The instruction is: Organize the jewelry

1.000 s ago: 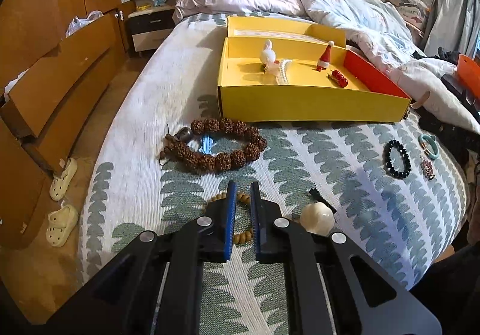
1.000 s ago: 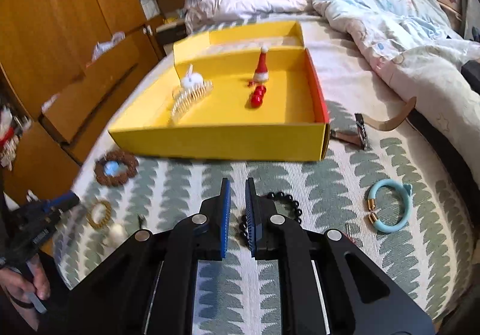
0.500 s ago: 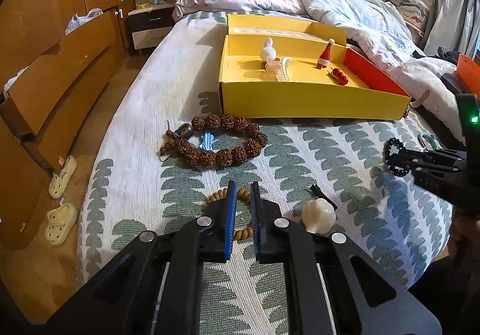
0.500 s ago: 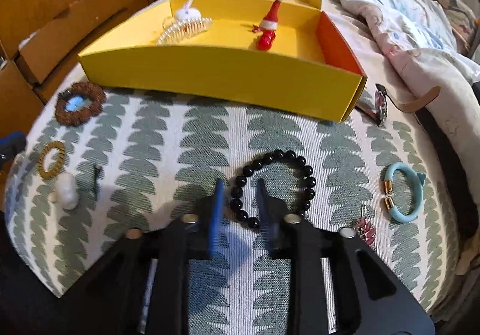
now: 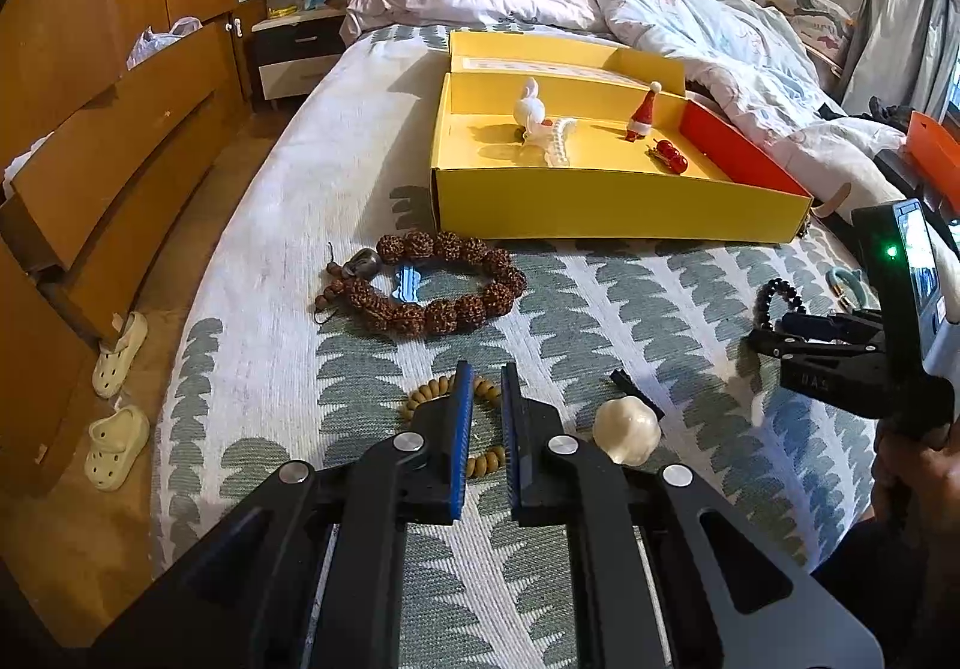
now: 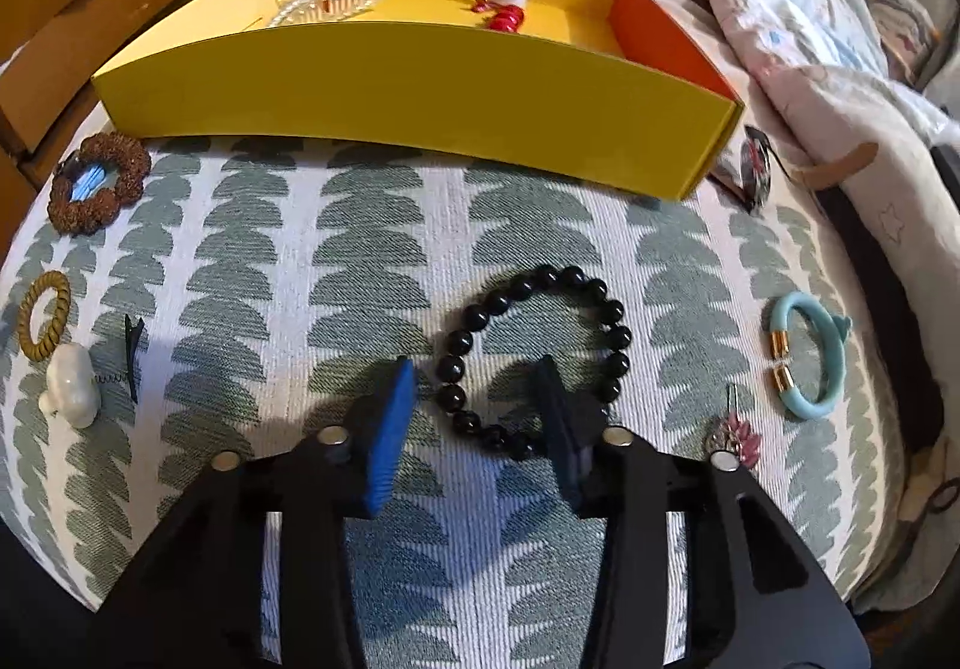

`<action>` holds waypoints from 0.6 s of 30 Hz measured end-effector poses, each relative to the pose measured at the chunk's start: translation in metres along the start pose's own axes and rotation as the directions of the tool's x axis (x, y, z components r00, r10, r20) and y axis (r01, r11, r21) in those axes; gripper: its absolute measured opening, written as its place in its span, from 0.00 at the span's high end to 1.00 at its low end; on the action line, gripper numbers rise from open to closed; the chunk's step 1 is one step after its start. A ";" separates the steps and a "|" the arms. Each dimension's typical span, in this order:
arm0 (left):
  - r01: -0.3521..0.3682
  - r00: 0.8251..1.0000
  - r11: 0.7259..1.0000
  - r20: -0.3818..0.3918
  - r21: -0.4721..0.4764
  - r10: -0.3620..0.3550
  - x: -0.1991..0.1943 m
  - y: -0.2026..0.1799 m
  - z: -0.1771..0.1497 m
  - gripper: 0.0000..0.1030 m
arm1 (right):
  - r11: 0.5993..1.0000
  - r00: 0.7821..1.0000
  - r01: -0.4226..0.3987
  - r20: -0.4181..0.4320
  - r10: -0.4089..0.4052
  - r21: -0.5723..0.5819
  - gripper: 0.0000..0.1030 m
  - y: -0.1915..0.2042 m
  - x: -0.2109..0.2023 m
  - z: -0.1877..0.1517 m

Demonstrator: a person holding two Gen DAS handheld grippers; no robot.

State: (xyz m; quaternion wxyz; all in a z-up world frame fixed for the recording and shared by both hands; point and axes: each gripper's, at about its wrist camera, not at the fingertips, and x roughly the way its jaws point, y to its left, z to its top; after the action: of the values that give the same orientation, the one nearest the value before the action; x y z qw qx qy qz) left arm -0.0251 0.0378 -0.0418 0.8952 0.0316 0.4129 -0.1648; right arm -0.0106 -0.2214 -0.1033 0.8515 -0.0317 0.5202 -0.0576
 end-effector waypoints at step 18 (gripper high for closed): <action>0.027 0.999 0.999 0.027 -0.020 -0.026 -0.011 0.005 0.005 0.91 | 0.936 0.953 -0.301 0.024 0.302 0.183 0.89 -0.034 -0.010 0.025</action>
State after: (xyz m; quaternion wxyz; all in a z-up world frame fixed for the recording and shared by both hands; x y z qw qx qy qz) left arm -0.0261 0.0446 -0.0304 0.8987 0.0149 0.4027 -0.1730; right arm 0.0053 -0.2542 -0.0792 0.8484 0.1277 0.5131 0.0254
